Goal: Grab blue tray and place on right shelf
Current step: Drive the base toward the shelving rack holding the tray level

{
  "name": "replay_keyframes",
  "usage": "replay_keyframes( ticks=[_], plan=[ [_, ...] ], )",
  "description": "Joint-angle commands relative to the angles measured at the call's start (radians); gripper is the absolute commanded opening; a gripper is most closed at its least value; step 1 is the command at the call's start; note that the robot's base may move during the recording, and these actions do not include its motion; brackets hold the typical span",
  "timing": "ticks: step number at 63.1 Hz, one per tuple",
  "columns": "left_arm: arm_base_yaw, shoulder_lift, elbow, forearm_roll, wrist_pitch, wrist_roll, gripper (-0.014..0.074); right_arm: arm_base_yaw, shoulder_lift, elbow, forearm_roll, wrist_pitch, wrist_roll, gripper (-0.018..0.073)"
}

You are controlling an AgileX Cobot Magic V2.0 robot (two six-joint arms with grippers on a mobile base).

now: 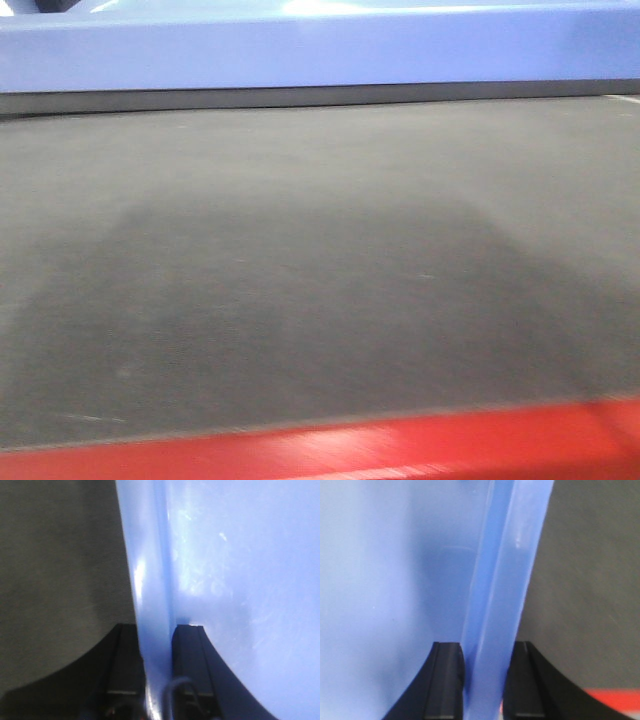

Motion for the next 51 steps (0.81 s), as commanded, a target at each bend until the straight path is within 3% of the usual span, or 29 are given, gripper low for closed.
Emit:
replay_keyframes(
  ticks=[1,28,51],
  plan=[
    [-0.025,-0.031,-0.031,-0.043,0.026,0.04,-0.0048,0.009,-0.032,-0.026,0.004,0.006,-0.039,0.0022],
    [-0.025,-0.031,-0.031,-0.134,0.026,0.04,-0.0048,0.009,-0.032,-0.026,0.004,0.009,-0.039,0.0022],
    [-0.025,-0.031,-0.031,-0.138,0.026,0.04,-0.0048,0.009,-0.032,-0.026,0.004,0.012,-0.039,0.0022]
  ],
)
